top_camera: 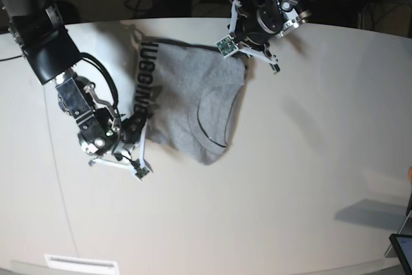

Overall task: Fold the T-shirt properly
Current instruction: 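Rotate the folded shirt with both grippers so the printed edge lies straight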

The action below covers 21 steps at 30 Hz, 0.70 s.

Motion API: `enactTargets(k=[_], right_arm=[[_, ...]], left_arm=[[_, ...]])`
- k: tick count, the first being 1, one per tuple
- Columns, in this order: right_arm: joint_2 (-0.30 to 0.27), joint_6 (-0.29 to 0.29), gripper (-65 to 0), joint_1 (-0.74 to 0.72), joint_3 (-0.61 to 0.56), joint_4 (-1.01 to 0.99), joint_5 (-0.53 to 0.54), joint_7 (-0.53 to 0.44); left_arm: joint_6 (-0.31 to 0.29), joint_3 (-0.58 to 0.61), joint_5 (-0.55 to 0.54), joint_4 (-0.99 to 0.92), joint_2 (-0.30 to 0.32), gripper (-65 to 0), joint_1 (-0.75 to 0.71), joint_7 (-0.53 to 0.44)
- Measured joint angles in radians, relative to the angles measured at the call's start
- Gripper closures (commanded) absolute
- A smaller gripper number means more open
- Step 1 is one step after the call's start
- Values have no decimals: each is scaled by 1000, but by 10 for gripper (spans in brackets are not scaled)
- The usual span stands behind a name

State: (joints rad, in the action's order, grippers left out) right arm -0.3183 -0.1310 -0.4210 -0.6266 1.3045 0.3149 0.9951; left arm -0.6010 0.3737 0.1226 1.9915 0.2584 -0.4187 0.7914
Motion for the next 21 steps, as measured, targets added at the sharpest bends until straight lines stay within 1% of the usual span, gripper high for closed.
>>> enactTargets(k=[7, 10, 12, 16, 21], right_arm=[[0, 0, 0, 16, 0, 2, -5, -14], [-8, 3, 0, 31, 2, 12, -8, -39], [-8, 3, 0, 34, 3, 13, -8, -37], [-27, 4, 0, 53, 4, 39, -4, -33], [-27, 5, 0, 62, 9, 47, -8, -21]], left_arm=[[1, -2, 3, -40, 2, -40, 66, 2], [-1, -1, 3, -64, 2, -40, 107, 5], [2, -2, 4, -82, 2, -40, 132, 6], [2, -2, -1, -121, 2, -40, 173, -6], [6, -5, -17, -184, 2, -40, 227, -34]])
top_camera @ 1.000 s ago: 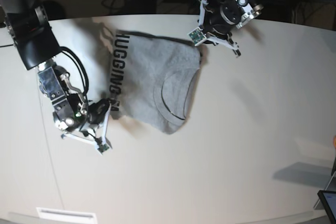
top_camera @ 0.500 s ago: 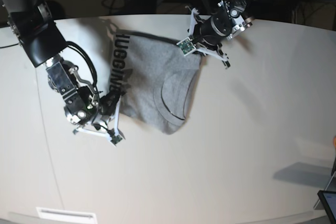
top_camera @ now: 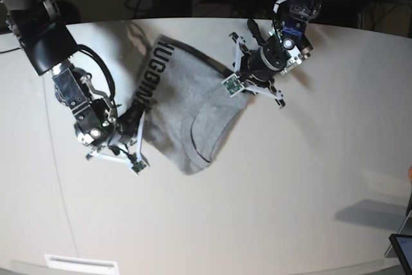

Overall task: Fold the T-shirt properly
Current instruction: 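Rotate the folded shirt with both grippers so the printed edge lies straight, then drag the shirt into place with both grippers and release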

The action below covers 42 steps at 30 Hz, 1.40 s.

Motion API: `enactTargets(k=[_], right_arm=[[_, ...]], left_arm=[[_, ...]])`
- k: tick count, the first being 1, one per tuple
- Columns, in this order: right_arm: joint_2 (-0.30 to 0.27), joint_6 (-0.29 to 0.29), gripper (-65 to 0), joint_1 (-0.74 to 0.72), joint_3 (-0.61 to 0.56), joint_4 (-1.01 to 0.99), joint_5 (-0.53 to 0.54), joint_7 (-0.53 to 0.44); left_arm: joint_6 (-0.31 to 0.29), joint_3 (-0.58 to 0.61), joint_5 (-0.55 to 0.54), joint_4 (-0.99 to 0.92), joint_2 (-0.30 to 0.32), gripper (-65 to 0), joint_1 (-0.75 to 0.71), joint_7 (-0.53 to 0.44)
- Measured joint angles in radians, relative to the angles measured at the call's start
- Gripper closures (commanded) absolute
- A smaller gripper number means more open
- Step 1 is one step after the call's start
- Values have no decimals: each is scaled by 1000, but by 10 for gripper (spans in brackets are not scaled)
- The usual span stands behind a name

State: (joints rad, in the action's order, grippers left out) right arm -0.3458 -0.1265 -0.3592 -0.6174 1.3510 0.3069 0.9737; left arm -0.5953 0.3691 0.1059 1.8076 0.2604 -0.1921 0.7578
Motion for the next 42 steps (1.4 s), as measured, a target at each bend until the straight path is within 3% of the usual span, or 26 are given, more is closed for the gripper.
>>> enactTargets(k=[23, 31, 36, 42], right_arm=[[-23, 31, 0, 111, 19, 100, -41, -26], [-25, 42, 0, 184, 20, 182, -60, -31], [-23, 143, 0, 229, 21, 229, -57, -21], [-23, 154, 0, 270, 21, 293, -56, 24]], left_arm=[[0, 12, 9, -269, 10, -40, 307, 16], [1, 11, 13, -321, -37, -40, 351, 20], [10, 91, 24, -348, -56, -40, 386, 11], [11, 111, 21, -417, -89, -40, 444, 9]])
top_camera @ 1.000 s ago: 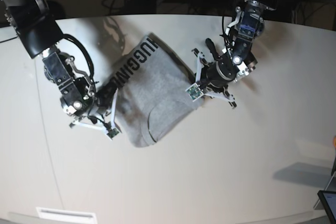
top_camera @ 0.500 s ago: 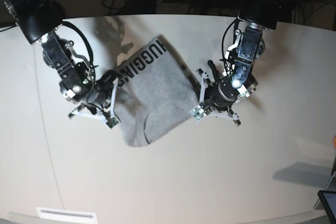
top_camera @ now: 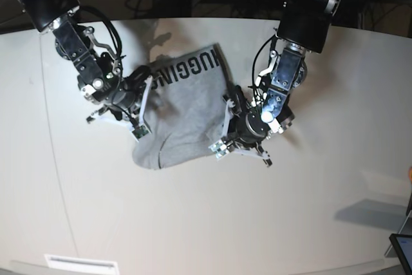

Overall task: Fold the T-shirt properly
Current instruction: 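Drag the shirt into place with both grippers and release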

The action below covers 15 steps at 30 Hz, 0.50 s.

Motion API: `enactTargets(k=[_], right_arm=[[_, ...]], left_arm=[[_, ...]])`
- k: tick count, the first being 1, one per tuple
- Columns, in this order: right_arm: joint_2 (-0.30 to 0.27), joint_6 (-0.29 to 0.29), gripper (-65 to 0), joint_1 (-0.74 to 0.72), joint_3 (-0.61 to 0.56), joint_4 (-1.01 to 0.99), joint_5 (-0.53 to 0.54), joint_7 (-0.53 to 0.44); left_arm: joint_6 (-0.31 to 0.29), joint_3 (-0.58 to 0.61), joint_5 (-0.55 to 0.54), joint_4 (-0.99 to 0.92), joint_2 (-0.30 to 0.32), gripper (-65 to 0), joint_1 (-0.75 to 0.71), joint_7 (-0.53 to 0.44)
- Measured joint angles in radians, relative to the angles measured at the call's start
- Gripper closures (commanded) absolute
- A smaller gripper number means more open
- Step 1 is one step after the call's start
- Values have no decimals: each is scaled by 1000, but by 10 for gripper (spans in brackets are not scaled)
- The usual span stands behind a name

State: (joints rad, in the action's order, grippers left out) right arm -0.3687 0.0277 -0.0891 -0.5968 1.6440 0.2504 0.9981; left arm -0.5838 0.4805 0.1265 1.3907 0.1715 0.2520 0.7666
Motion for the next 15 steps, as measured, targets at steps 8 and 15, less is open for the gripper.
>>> enactTargets(k=[8, 15], right_arm=[[-2, 0, 0, 32, 2, 29, -4, -4], [18, -11, 0, 131, 119, 97, 32, 21]], left_arm=[[-13, 5, 3, -62, -42, -40, 64, 23], [-12, 4, 3, -144, -87, -40, 112, -11]])
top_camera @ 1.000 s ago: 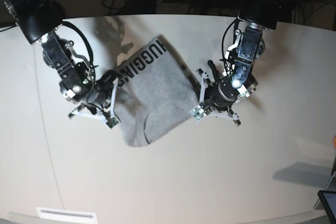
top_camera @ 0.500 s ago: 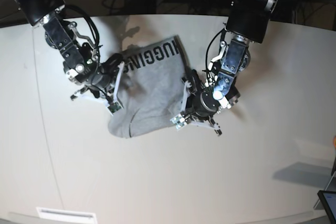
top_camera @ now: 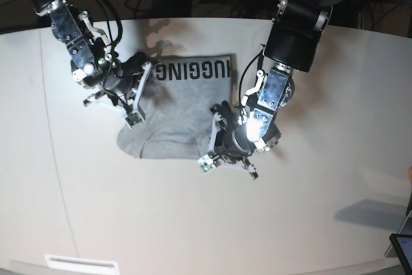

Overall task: Fold the T-shirt properly
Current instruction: 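Drag the shirt into place with both grippers and release, then press the printed edge flat with both grippers, then open them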

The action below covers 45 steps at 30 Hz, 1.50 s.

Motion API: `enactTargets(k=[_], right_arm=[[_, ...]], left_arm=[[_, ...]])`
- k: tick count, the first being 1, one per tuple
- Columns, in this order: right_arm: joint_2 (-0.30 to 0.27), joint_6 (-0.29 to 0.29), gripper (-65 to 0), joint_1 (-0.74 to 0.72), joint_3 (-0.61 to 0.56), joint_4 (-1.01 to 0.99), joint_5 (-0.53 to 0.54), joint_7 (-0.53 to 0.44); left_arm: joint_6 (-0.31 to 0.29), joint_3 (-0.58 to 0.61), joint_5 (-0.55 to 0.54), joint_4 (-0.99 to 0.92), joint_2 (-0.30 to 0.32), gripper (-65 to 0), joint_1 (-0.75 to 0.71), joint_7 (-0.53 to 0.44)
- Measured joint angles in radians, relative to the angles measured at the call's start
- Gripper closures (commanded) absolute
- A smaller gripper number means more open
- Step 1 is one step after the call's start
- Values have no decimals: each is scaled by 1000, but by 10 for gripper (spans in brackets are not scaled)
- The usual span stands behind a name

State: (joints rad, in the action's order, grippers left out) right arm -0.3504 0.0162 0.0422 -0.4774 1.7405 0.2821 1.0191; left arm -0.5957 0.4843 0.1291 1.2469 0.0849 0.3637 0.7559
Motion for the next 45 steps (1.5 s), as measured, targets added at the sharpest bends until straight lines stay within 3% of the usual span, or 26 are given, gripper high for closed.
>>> enactTargets(k=[7, 15, 20, 27, 33, 39, 42, 45], right_arm=[[-1, 0, 0, 33, 13, 16, 0, -14], [-2, 0, 0, 35, 13, 18, -1, -15], [-22, -8, 0, 16, 10, 15, 28, 3], [-62, -22, 0, -12, 127, -5, 48, 76], [-65, -15, 0, -24, 249, -19, 32, 117], [-55, -13, 0, -18, 273, 73, 32, 123], [-5, -21, 0, -25, 272, 187, 36, 159], [25, -23, 0, -29, 272, 233, 41, 179]], left_arm=[[9, 0, 0, -37, -39, -40, 5, -40], [8, 0, -4, -36, -29, -40, 3, -50], [-8, -16, -10, 53, 70, -40, -31, -36], [6, -244, 2, 256, 230, -40, -52, -13], [-68, -277, -14, 463, 300, -40, -249, 25], [-60, -483, -2, 649, 309, -40, -471, 28], [-112, -521, -15, 726, 296, -40, -560, 29], [-109, -546, -24, 776, 271, -39, -594, 2]])
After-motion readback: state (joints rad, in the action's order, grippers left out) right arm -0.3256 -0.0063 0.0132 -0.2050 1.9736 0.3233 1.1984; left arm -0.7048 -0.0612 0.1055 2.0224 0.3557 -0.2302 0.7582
